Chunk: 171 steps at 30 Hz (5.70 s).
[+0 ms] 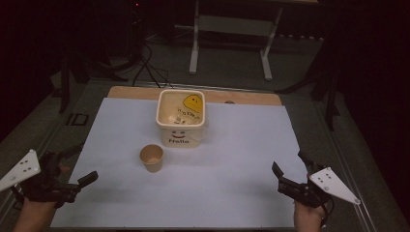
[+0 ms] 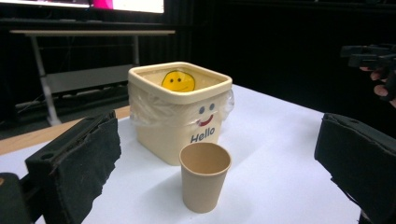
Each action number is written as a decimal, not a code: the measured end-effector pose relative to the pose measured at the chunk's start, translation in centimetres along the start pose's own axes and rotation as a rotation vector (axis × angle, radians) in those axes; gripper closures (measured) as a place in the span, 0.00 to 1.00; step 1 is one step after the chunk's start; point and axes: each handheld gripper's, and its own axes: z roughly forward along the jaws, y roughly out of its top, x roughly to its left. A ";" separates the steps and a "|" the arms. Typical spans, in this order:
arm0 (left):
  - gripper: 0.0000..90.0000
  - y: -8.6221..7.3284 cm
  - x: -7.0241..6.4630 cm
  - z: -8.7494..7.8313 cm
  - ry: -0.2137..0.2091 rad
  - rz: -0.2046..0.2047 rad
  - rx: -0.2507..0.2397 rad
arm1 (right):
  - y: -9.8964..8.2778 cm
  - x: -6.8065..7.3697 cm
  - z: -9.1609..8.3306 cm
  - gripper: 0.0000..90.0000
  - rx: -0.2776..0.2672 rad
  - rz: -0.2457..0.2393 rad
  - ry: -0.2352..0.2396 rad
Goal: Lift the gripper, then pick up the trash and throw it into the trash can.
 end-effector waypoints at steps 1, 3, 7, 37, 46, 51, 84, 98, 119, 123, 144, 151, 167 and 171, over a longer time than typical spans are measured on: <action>0.01 0.1 -0.1 0.0 -0.004 -0.008 0.003 | 0.1 0.0 0.1 0.13 -0.004 -0.002 -0.001; 0.01 0.3 0.0 -0.1 -0.011 -0.014 0.009 | 0.3 0.0 0.1 0.13 -0.005 0.000 0.002; 0.01 0.4 0.0 -0.2 -0.030 -0.027 -0.002 | 0.7 0.0 0.1 0.13 -0.014 0.006 0.016; 0.02 6.6 0.5 5.6 -0.221 0.115 0.230 | 2.2 -0.3 2.2 0.13 0.015 0.025 0.147; 0.02 7.7 -0.1 7.5 -0.271 0.162 0.304 | 2.1 -0.2 2.5 0.13 0.034 0.019 0.162; 0.03 7.8 -0.5 8.5 -0.289 0.181 0.340 | 2.1 -0.1 2.6 0.13 0.037 0.017 0.167; 0.06 6.6 -2.5 13.9 -0.343 0.294 0.575 | 1.9 -0.1 2.8 0.13 0.059 0.016 0.188; 0.16 4.5 -2.4 16.1 -0.378 0.335 0.690 | 1.7 0.0 2.9 0.13 0.070 0.013 0.194; 0.65 0.8 -1.8 18.8 -0.297 0.386 0.851 | 1.4 0.2 3.4 0.13 0.099 0.007 0.218; 0.72 0.2 -1.6 19.1 -0.297 0.399 0.886 | 1.4 0.2 3.4 0.13 0.104 0.008 0.221; 0.97 -0.8 -0.7 19.5 -0.317 0.462 0.899 | 1.2 0.2 3.6 0.13 0.124 0.004 0.224; 0.98 0.3 -0.7 18.6 -0.370 0.472 0.897 | 1.3 0.1 3.5 0.13 0.123 0.004 0.224; 0.98 6.5 -2.7 16.7 -0.468 0.526 0.832 | 1.4 0.0 3.4 0.13 0.115 0.016 0.226; 0.98 7.9 -3.2 16.7 -0.489 0.535 0.836 | 1.5 0.0 3.4 0.13 0.112 0.015 0.230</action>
